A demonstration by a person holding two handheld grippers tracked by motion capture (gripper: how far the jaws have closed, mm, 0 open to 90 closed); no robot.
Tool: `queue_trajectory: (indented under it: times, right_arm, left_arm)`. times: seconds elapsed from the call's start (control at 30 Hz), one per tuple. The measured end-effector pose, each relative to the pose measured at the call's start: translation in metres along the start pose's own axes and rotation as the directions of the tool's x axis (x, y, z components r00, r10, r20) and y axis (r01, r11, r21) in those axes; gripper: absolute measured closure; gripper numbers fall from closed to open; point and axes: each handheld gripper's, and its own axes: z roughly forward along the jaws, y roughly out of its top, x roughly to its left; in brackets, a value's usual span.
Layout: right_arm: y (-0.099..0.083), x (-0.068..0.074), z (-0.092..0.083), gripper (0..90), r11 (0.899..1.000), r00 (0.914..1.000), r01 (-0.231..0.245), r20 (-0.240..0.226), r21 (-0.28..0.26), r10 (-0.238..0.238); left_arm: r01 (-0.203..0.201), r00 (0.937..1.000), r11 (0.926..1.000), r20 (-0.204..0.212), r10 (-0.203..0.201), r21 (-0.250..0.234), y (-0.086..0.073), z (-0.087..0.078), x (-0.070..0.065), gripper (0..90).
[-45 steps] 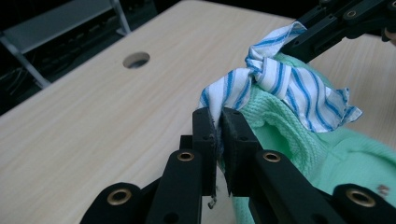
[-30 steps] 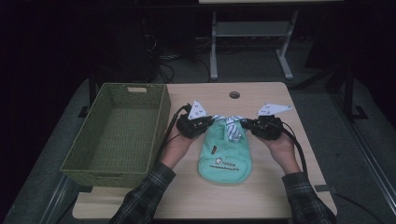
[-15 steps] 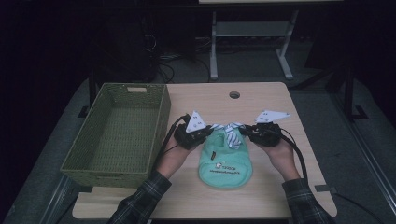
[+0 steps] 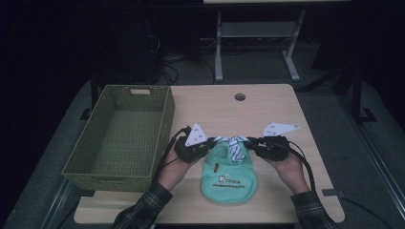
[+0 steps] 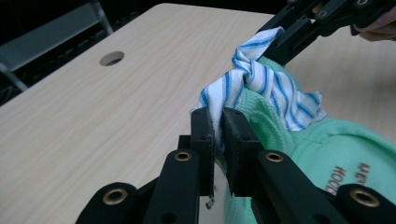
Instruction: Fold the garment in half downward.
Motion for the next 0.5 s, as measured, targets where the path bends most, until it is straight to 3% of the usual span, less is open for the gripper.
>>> queue_trajectory:
  times: [0.5]
  right_arm:
    - [-0.026, 0.026, -0.014, 73.7, 1.000, 0.9974, 0.007, -0.071, 0.026, -0.005]
  left_arm:
    - [0.015, 0.9967, 0.9989, 0.079, -0.019, 0.044, -0.020, -0.014, -0.023, 80.0]
